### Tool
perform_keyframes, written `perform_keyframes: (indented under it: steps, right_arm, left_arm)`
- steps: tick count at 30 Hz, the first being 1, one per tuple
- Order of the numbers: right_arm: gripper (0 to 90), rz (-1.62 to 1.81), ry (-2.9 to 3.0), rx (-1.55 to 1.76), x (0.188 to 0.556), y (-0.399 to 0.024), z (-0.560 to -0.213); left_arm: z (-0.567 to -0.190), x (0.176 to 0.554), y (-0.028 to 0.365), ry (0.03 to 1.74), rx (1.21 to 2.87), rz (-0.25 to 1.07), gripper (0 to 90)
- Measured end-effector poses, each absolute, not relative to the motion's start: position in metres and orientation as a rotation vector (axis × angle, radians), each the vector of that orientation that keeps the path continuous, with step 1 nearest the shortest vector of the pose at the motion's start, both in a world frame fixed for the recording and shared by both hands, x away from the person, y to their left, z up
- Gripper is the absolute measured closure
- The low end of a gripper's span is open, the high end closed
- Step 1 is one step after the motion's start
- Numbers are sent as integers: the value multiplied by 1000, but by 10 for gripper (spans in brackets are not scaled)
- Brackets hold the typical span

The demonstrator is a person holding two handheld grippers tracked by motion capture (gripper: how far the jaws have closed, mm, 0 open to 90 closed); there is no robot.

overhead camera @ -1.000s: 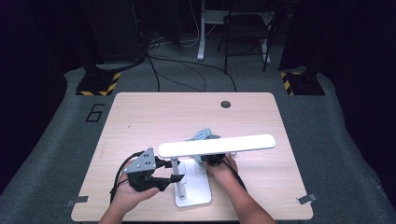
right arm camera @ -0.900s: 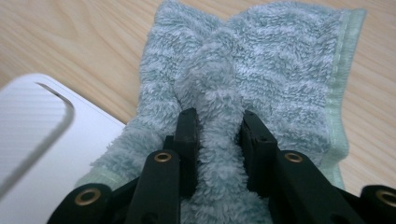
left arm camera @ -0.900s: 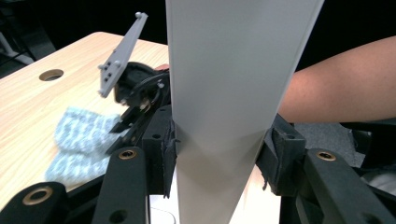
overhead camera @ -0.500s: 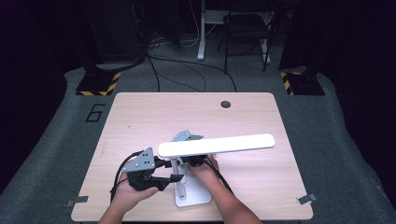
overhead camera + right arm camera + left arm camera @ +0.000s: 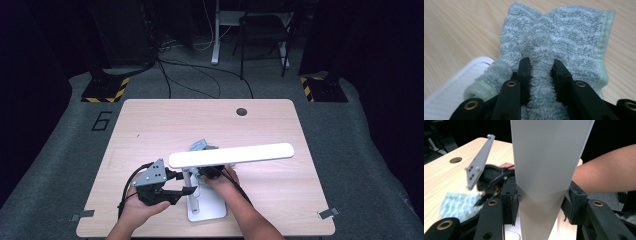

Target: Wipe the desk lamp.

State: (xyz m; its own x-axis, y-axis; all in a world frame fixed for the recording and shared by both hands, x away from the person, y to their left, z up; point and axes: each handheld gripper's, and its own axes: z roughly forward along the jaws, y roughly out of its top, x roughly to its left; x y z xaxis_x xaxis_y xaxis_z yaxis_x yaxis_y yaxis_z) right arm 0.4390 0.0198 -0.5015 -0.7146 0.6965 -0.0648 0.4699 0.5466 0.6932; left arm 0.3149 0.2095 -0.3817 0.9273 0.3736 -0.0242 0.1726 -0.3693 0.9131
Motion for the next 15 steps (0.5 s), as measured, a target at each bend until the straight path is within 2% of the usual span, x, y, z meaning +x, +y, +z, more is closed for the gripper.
perform_keyframes:
  steps: [7, 15]
  right_arm:
    - [717, 910, 2432, 1024, 443, -17, -501]
    - [712, 879, 2405, 1062, 441, -36, -495]
  left_arm:
    - [-382, 314, 208, 402, 1958, 235, 532]
    - [-380, 313, 206, 406, 1972, 247, 530]
